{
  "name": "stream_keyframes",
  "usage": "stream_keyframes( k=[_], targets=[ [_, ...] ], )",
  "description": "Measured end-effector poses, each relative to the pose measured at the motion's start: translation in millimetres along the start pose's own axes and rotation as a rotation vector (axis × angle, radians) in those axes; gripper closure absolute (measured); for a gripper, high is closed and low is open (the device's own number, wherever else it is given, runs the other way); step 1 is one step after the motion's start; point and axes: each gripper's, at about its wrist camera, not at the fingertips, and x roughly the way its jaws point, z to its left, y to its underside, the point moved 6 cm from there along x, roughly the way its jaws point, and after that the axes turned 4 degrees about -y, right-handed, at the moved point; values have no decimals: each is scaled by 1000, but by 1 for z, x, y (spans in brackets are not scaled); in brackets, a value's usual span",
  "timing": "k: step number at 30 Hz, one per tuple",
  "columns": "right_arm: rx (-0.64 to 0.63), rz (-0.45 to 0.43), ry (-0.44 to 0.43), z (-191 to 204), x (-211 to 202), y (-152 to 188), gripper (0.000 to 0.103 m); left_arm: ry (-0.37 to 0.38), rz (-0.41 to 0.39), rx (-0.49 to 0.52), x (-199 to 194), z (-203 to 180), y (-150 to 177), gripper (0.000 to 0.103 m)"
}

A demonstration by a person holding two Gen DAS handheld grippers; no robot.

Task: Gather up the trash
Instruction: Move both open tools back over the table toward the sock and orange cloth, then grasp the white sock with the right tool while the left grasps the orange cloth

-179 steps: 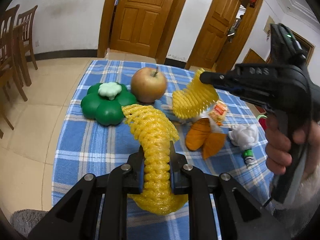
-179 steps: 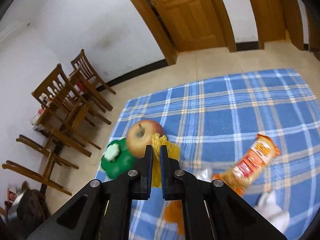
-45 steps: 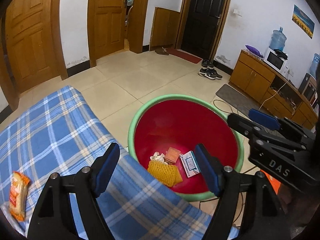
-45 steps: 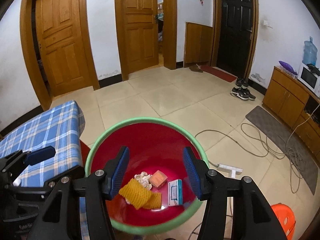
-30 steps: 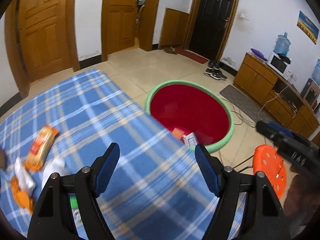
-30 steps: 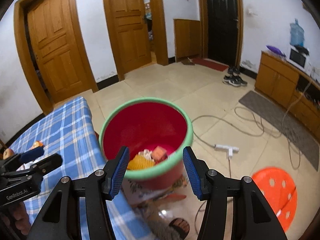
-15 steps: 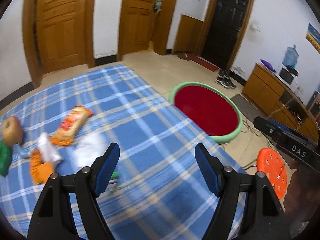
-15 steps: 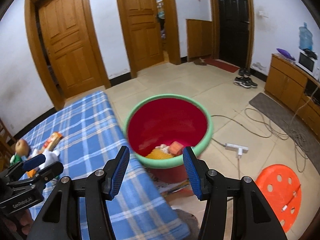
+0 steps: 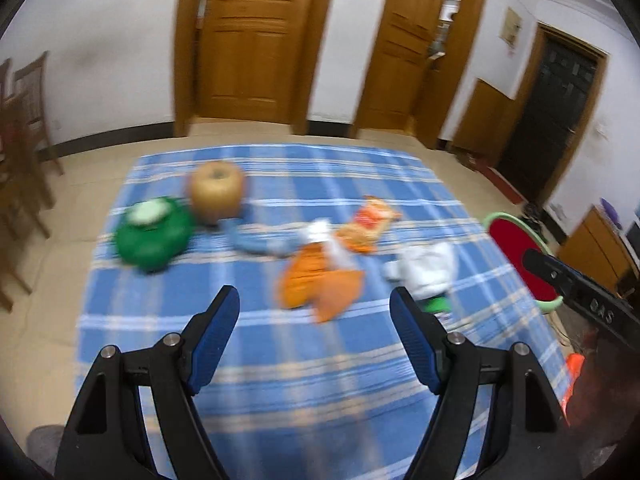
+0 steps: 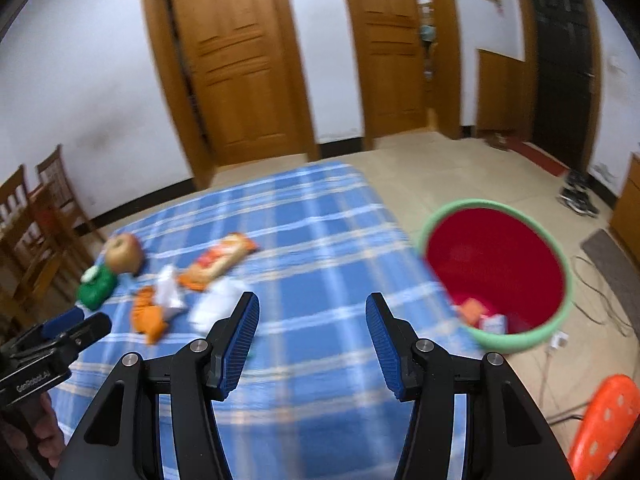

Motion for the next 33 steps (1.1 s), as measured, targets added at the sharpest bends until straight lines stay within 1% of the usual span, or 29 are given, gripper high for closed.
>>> stream_keyframes(
  k=[3,4,6,8,10,13,20,24,29,33],
  targets=[
    [-18,33,-84,36,20,0,46,-65,-23,-20,-16,34,5,26],
    [-25,38,-96,44,24,0,46,-84,-27,-35,-22,46,8,26],
    [-35,49,-119,59,30,2,46,-93,-27,-73,-27,64,12,26],
    [-51,62,-139,71,33,4,46,-81,-19,-106,-26,71,15,26],
    [-79,55,-129,77,32,4,46,-70,-10,-117,-24,72,17,26],
    [-81,61,-122,79,38,4,46,-32,-24,-97,-22,63,17,26],
    [-65,80,-91,60,45,4,45,22,-8,-66,2,41,9,26],
    [-83,83,-50,51,53,4,45,39,26,-49,24,32,13,26],
    [-73,109,-58,46,71,3,45,43,65,-53,41,30,17,26],
    [-91,137,-89,53,86,4,45,45,77,-53,47,31,21,26]
  ],
)
